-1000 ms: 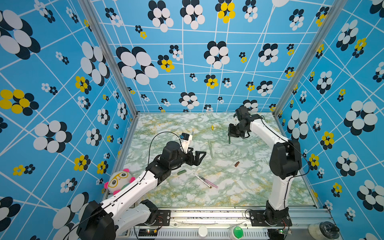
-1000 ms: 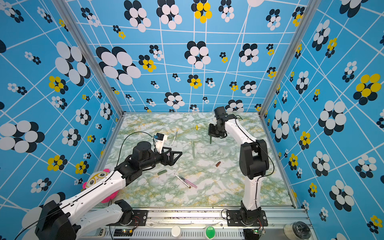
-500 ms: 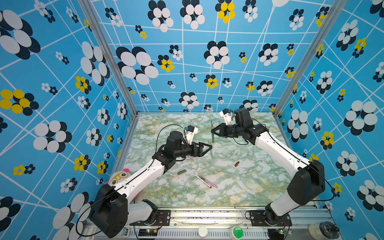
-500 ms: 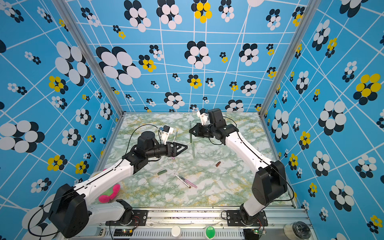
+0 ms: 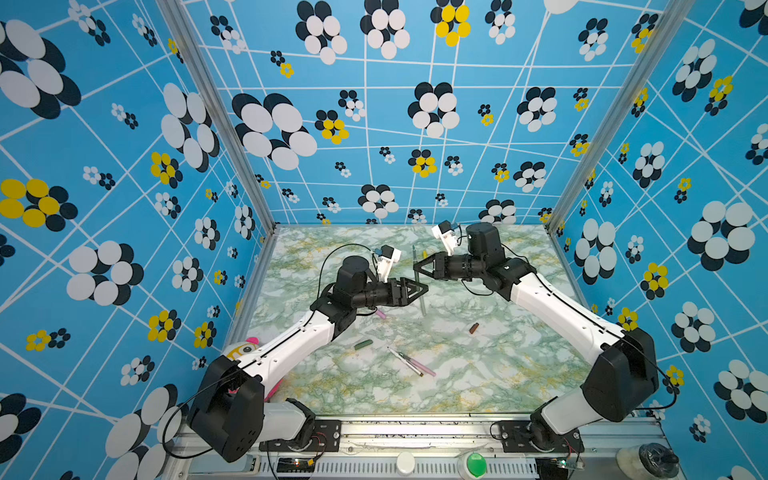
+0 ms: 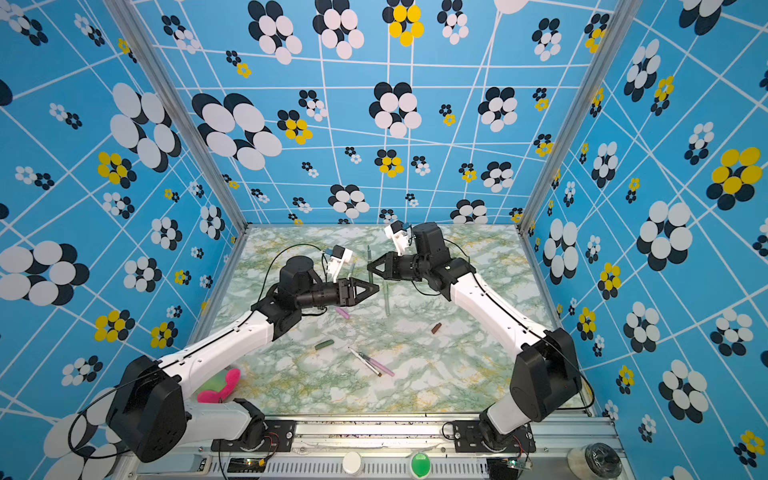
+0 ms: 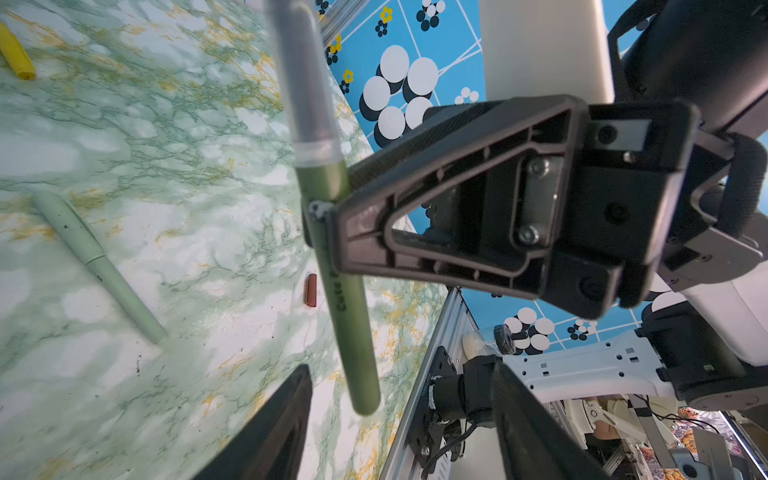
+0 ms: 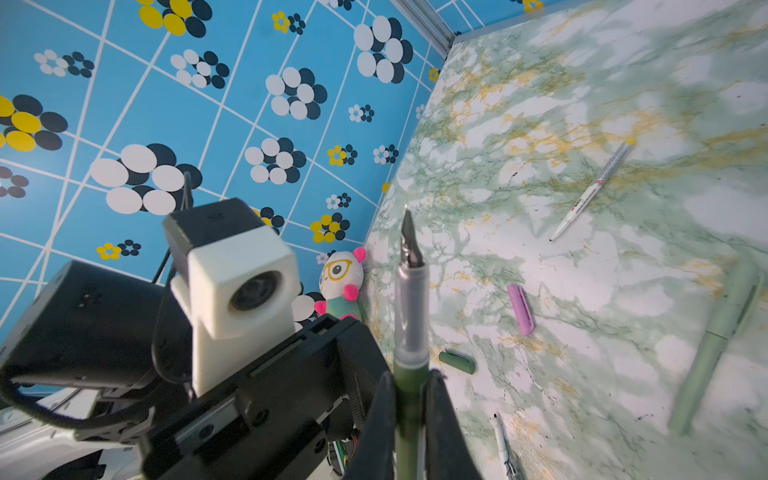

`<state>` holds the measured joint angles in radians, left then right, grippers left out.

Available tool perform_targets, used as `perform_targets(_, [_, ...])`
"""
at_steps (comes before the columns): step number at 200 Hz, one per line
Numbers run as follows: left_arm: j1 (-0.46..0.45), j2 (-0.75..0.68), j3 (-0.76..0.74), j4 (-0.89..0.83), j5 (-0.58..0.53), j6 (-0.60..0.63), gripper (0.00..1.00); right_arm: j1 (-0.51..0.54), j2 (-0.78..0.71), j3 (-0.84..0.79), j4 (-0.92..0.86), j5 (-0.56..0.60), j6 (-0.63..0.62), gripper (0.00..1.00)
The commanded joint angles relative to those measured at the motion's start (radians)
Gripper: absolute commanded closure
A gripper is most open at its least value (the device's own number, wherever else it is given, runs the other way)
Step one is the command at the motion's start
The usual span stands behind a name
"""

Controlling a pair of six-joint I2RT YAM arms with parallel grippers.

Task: Insert the pens into the pen caps
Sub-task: 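Bring the pen to the left gripper and close the left gripper on it, then release the pen and move the right gripper to the cap while the left holds it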

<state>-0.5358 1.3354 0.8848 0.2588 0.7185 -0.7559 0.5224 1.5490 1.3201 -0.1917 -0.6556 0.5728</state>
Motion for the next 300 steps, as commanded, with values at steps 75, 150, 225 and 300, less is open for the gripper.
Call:
perform_targets(75, [0.028,-0.01,-0.008,0.076,-0.042,-0.026,0.6,0.022,-0.065,-0.048,0.1,-0.028,0.02,1.0])
perform_targets(150, [0.034,-0.005,-0.01,0.079,-0.046,-0.033,0.83,0.025,-0.056,-0.045,0.098,-0.032,0.012,1.0])
perform_targets(225, [0.051,-0.078,-0.041,-0.038,-0.123,0.032,1.0,0.026,-0.047,0.002,0.035,0.012,-0.01,0.78])
perform_targets(300, [0.12,-0.392,-0.063,-0.761,-0.59,0.198,1.0,0.065,0.067,0.165,-0.375,0.359,0.06,0.47])
